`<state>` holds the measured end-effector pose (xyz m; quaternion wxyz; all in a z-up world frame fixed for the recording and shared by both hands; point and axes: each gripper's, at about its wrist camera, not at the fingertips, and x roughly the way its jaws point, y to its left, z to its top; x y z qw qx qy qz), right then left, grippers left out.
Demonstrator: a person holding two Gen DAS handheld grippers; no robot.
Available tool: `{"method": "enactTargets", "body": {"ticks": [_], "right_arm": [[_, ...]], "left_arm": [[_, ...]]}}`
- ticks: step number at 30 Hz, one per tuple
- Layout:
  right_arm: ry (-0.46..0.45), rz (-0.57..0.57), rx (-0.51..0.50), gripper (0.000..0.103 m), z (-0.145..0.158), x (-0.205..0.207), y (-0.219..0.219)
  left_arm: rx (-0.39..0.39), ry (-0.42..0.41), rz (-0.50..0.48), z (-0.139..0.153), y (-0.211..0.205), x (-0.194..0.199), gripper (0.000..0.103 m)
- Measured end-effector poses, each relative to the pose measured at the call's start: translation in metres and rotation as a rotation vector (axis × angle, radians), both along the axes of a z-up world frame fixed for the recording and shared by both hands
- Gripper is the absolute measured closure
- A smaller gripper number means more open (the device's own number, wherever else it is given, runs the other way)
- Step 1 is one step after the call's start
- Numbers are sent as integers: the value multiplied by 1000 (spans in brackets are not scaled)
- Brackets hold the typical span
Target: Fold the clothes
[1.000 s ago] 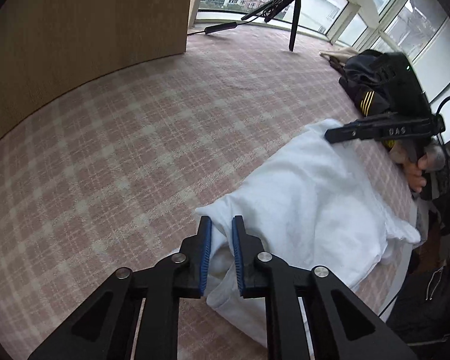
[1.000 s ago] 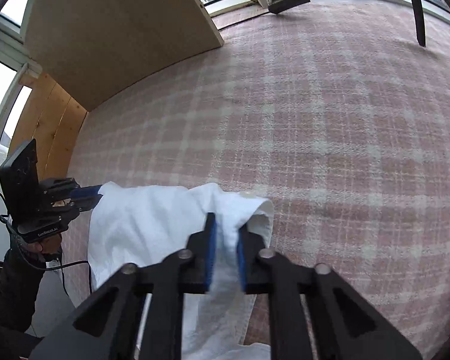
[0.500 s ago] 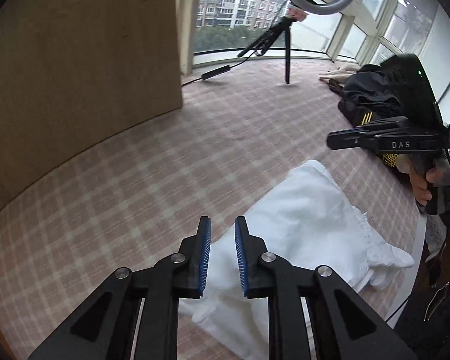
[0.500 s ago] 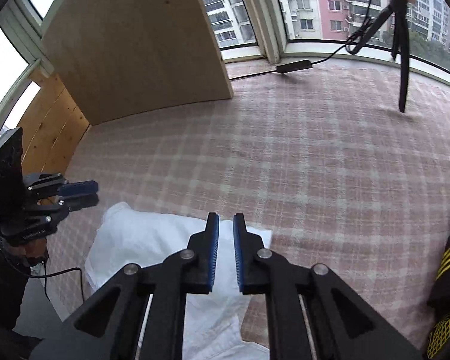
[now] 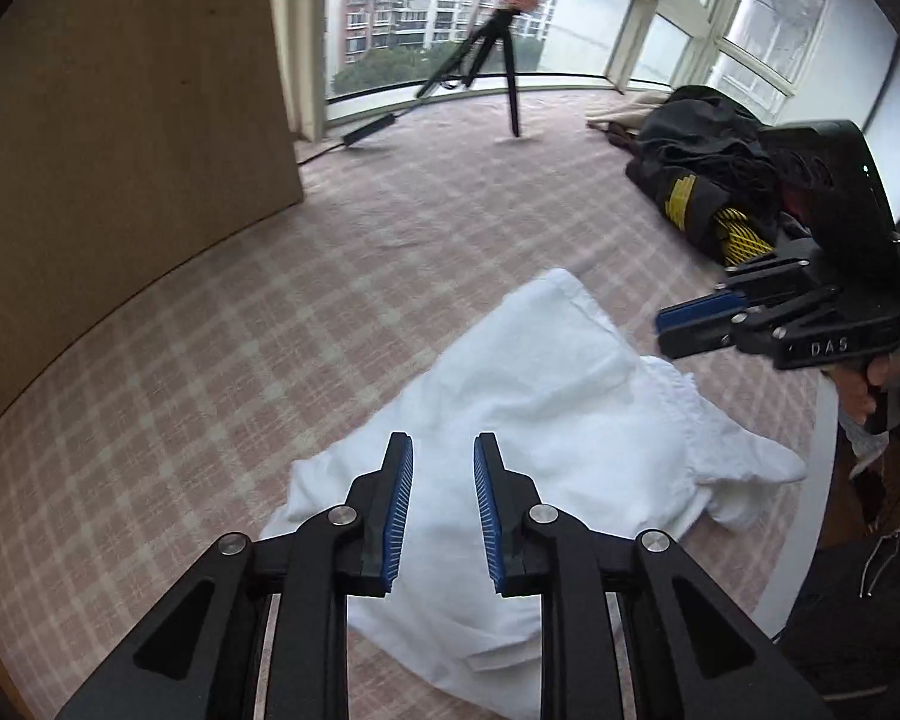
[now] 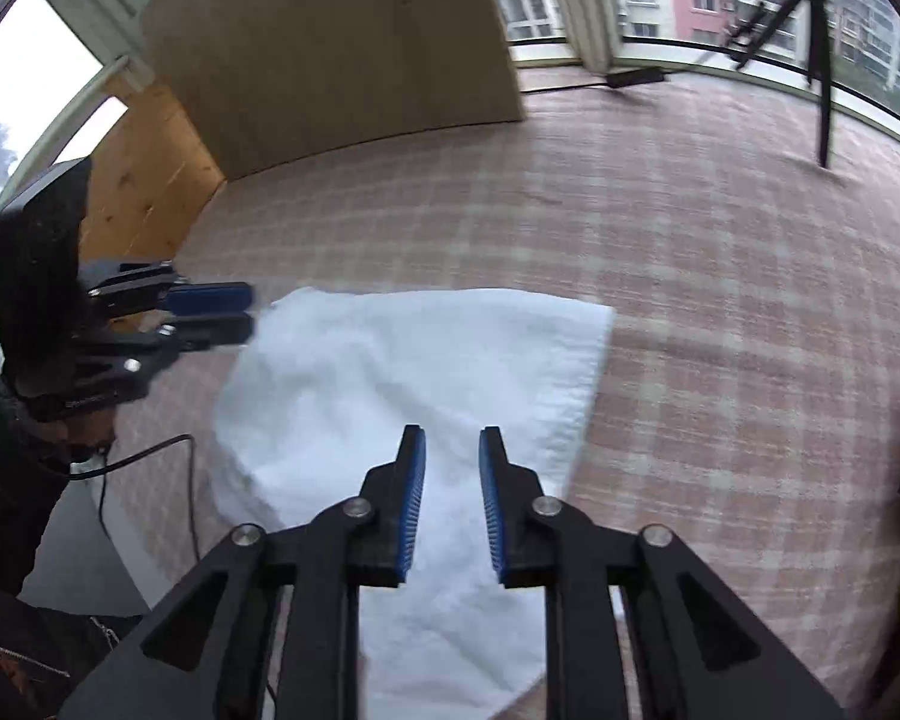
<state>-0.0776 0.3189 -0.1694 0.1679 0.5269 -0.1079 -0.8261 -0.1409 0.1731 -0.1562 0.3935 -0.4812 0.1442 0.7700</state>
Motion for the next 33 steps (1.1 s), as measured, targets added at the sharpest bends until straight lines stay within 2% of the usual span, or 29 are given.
{"method": "enactTargets", "body": {"ticks": [2,4,5,7,9,11,13,15,16,17,19,20,22,23,24,25,26,27,28,29,31,33], "right_arm": [[-49,96,81,75,-19,9,-25],[-119,167,201,76,-41,24,-37],[-160,187,269,76,-52,32,-36],[-192,140,208,77,-46,43,-15],[-180,86,229,75,-27,45,-4],[-105,72,226,75,-6,43,-5],[-61,75,163,68,4,35,-12],[-33,77,165,59,-2,28,-27],[-43,88,164,58,-10,25,-31],[-56,100,163,58,-19,22,-35],[-147,137,157,58,-44,22,-39],[-164,156,160,58,-47,29,-37],[-194,192,162,58,-52,41,-32],[-189,173,129,58,-43,41,-25],[-180,152,96,62,-34,41,-17],[-130,113,54,70,-22,37,-9],[-76,77,16,92,-11,31,-1],[-28,42,-7,98,-3,22,4],[6,13,-9,98,0,10,7],[39,-15,-11,98,2,-2,9],[66,-37,25,98,-3,-26,3],[41,-41,29,98,-17,-47,-4]], "left_arm": [[-34,-37,-64,-19,8,17,80],[-133,-66,-100,-51,5,34,80],[-158,-79,-100,-61,0,40,81],[-104,-111,-65,-60,-16,41,82],[-57,-142,-7,-47,-25,37,82],[5,-135,10,-27,-25,36,82],[33,-100,-12,-15,-17,40,81],[31,-114,-29,-26,-14,47,75],[30,-120,-38,-32,-13,50,70],[29,-127,-46,-37,-12,54,70],[27,-140,-63,-48,-10,60,70],[27,-147,-72,-54,-8,63,75],[25,-170,-83,-60,-10,68,73],[22,-185,-70,-56,-16,64,74],[18,-176,-48,-55,-19,55,74],[14,-167,-25,-54,-21,45,74],[9,-159,-2,-53,-24,36,74],[5,-150,21,-53,-27,26,74],[0,-141,44,-52,-29,16,81],[-4,-133,67,-51,-32,7,94],[-13,-115,113,-49,-37,-12,98],[-22,-98,159,-48,-42,-31,98]]}}
